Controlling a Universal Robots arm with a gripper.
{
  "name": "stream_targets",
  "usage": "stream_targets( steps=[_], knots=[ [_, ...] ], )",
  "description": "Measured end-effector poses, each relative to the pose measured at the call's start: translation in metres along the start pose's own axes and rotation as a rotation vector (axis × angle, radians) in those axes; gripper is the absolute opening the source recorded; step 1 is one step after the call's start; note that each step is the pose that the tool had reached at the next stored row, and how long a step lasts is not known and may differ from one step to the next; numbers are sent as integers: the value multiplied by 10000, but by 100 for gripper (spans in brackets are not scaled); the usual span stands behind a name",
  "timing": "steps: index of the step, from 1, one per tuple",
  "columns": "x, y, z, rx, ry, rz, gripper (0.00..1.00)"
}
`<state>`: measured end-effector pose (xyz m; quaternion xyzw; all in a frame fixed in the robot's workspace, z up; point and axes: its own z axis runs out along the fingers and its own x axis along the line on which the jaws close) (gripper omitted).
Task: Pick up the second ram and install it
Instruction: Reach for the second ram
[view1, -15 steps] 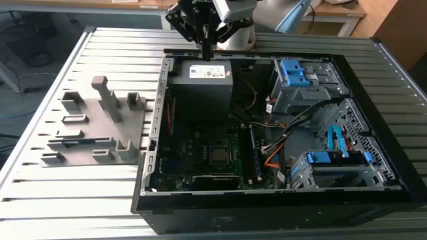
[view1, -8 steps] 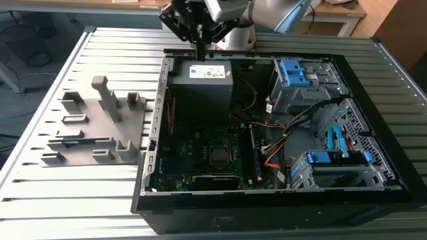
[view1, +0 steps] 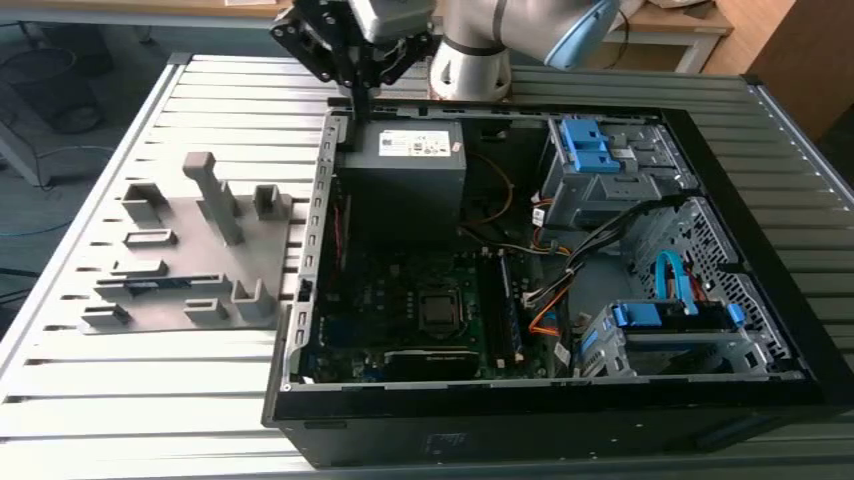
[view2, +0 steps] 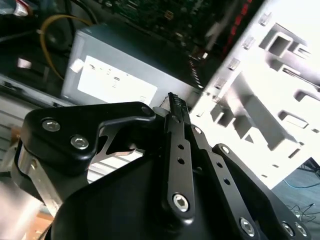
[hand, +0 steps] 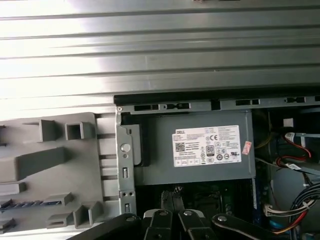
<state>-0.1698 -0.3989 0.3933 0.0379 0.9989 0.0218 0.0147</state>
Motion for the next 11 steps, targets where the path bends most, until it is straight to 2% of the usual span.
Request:
stream_targets(
  steps=[11],
  knots=[
    [498, -39, -14, -3, -35, -4, 10]
  ],
)
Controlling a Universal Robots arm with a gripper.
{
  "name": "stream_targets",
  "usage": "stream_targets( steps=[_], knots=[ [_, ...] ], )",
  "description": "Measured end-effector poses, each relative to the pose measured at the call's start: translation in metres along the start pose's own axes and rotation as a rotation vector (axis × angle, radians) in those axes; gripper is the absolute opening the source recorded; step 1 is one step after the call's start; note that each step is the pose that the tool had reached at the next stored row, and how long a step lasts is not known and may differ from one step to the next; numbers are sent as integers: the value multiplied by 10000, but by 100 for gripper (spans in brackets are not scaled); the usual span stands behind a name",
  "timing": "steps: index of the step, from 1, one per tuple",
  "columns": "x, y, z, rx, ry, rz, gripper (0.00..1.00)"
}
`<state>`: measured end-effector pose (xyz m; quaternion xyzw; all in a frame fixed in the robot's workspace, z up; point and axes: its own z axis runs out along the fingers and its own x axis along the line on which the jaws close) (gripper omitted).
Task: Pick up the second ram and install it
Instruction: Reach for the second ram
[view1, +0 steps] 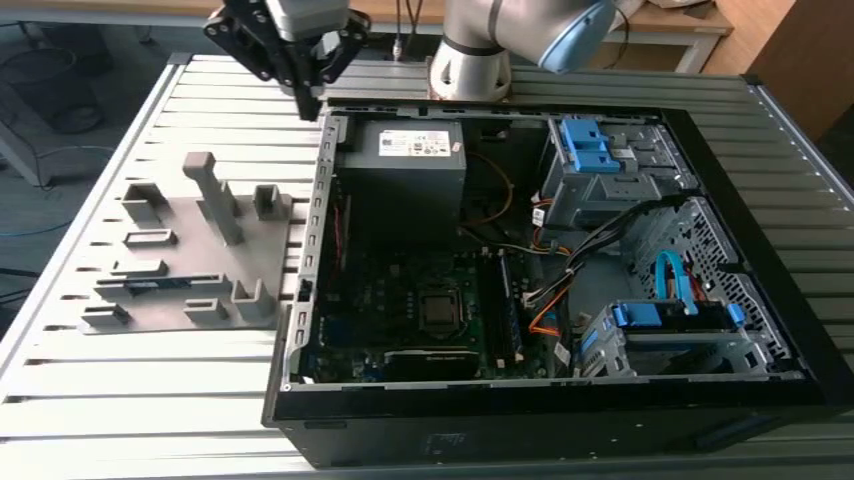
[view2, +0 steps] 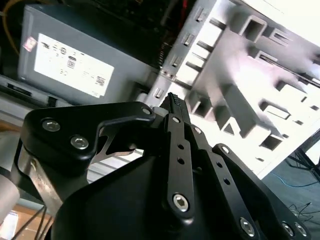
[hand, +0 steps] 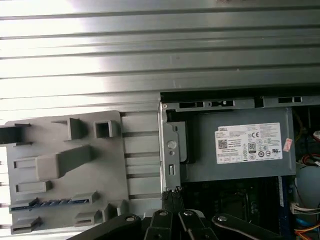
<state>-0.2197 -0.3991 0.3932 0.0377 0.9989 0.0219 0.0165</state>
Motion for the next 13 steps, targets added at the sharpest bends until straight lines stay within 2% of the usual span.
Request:
stream_targets(
  steps=[3, 13],
  knots=[
    [129, -11, -4, 1, -1, 1, 10],
    [479, -52, -13, 0, -3, 2, 10]
  ],
)
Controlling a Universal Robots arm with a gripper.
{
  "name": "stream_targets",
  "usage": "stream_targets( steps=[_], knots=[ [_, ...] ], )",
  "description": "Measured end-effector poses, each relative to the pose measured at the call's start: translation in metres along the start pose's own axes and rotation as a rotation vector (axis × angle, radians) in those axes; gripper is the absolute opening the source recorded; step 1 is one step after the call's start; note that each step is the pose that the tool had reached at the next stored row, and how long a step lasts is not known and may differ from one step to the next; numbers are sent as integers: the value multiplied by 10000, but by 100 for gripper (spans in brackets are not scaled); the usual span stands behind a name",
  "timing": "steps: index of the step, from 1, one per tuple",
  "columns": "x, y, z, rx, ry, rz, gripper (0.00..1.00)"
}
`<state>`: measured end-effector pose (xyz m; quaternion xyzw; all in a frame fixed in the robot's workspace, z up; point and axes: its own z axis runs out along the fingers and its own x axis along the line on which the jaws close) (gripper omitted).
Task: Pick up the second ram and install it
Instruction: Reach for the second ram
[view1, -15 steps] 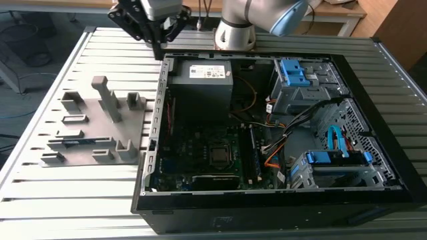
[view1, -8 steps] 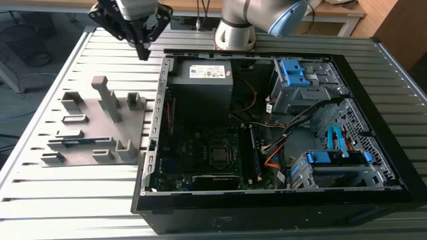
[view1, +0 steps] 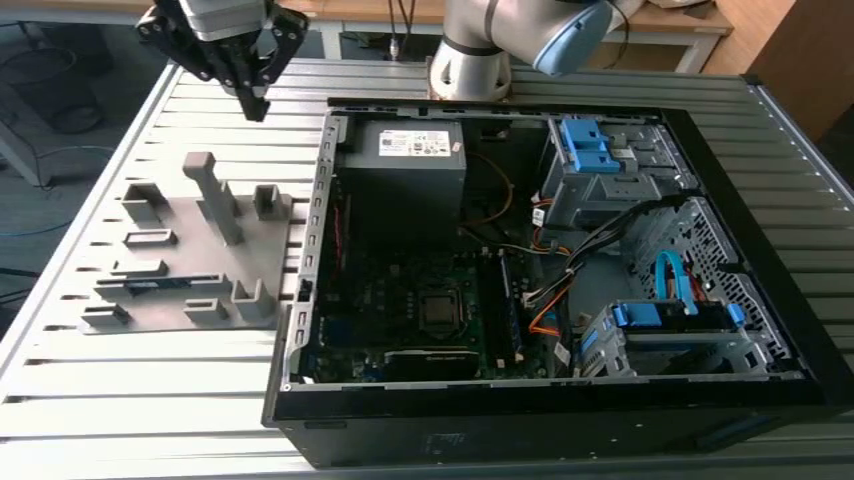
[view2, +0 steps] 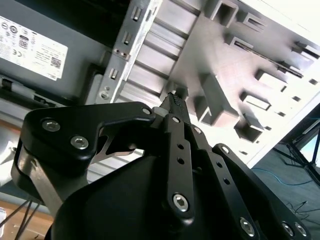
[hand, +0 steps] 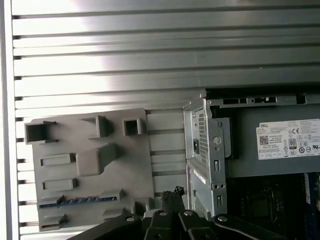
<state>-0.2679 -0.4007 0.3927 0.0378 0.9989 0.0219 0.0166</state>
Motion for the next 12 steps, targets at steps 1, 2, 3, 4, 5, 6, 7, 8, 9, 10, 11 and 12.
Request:
stream_targets(
  steps=[1, 2, 3, 4, 5, 6, 7, 8, 9, 10, 11, 12],
  knots=[
    [26, -6, -1, 0, 0, 0, 10],
    [48, -13, -1, 1, 1, 0, 10],
    [72, -20, -2, 1, 2, -1, 10],
    [94, -29, -3, 1, 1, -1, 10],
    [117, -38, -3, 0, 1, -1, 10],
    [140, -49, -3, 0, 0, -1, 10],
    [161, -61, -4, 0, 0, -1, 10],
    [185, -75, -5, -1, 0, -1, 10],
    [214, -93, -6, 1, 1, -1, 10],
    [241, -108, -7, 0, 1, -1, 10],
    [268, -123, -7, 0, 0, -2, 10],
    [294, -136, -7, 0, 0, -1, 10]
  ],
)
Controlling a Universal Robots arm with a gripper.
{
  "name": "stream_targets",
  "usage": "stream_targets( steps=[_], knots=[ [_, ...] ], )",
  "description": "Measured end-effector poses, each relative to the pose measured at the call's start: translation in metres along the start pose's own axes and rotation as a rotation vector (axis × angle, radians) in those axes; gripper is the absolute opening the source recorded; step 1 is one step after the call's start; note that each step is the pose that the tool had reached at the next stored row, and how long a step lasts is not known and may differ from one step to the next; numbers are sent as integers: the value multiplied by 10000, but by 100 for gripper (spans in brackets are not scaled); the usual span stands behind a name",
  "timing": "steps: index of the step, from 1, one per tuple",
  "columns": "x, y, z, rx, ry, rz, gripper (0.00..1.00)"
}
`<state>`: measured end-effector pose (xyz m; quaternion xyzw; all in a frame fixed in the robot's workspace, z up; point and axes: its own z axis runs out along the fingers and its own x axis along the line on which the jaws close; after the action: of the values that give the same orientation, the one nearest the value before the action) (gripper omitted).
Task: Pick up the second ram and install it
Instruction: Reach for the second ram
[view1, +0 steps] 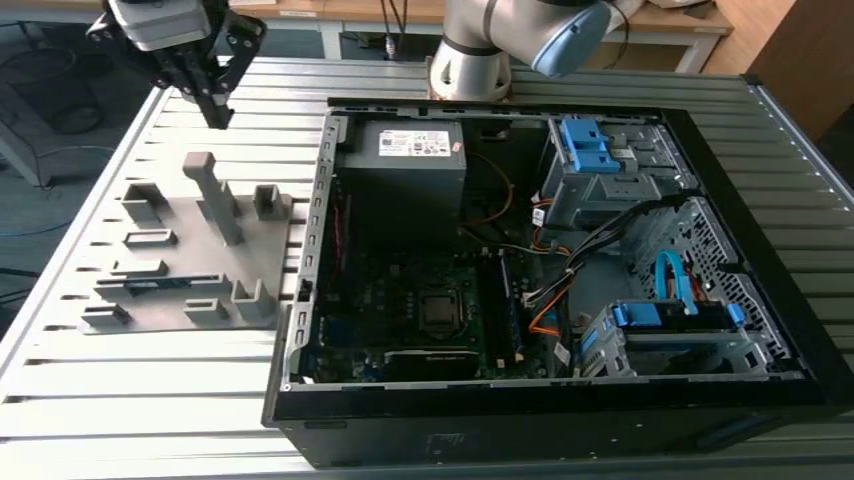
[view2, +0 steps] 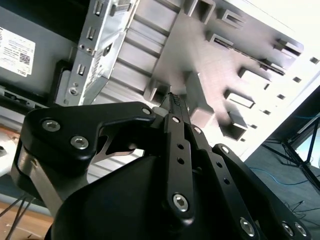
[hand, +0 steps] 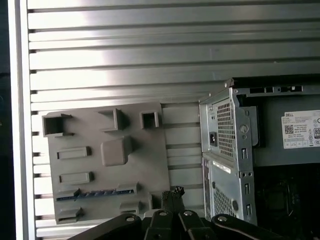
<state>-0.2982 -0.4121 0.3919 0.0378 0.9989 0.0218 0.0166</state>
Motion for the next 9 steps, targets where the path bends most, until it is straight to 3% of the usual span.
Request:
stream_targets(
  steps=[9],
  knots=[
    [171, -96, 11, 1, 1, 0, 10]
  ],
)
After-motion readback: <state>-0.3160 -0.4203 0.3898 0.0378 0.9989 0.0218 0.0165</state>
